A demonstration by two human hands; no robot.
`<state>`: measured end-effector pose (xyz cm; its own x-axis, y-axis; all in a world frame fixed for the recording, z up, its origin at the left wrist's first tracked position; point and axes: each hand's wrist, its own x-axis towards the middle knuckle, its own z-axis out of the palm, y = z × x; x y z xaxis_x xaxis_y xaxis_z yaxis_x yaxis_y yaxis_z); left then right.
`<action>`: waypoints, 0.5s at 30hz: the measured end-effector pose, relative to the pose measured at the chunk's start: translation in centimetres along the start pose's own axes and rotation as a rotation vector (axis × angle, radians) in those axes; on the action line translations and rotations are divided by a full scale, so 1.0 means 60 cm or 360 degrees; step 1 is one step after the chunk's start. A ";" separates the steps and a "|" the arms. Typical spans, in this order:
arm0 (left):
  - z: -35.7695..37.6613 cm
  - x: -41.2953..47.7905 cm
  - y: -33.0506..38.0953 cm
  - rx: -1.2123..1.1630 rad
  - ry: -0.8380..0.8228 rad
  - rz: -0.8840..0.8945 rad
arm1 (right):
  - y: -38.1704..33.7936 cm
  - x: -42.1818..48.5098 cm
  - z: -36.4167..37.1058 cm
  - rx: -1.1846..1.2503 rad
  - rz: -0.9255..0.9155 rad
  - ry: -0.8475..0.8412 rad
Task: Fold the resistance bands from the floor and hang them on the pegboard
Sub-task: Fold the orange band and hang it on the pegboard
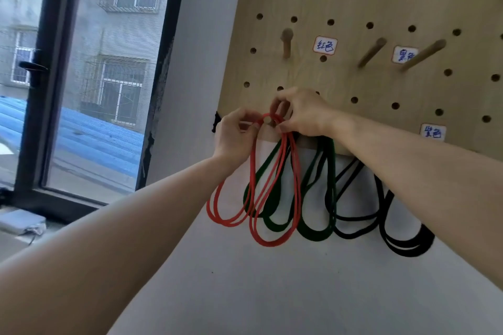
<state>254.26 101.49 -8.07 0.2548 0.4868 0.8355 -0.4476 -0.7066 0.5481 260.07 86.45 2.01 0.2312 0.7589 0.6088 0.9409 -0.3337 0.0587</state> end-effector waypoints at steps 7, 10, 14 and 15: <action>-0.017 0.009 0.011 0.0165 -0.0263 -0.0187 | -0.006 0.013 0.006 -0.0169 0.0196 -0.0040; -0.048 -0.027 0.021 0.0203 -0.0377 -0.0165 | -0.001 -0.019 -0.002 -0.0004 0.0112 -0.0088; -0.093 -0.092 0.041 0.0188 -0.0460 -0.0148 | 0.001 -0.100 0.013 0.0054 -0.0031 0.0176; -0.103 -0.112 0.047 0.0193 -0.0482 -0.0167 | -0.002 -0.127 0.024 0.0020 -0.0089 0.0287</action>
<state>246.00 99.39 -12.36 0.5453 0.3984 0.7375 -0.3049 -0.7253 0.6172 258.56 81.50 -3.80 0.1314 0.6631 0.7369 0.9543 -0.2859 0.0871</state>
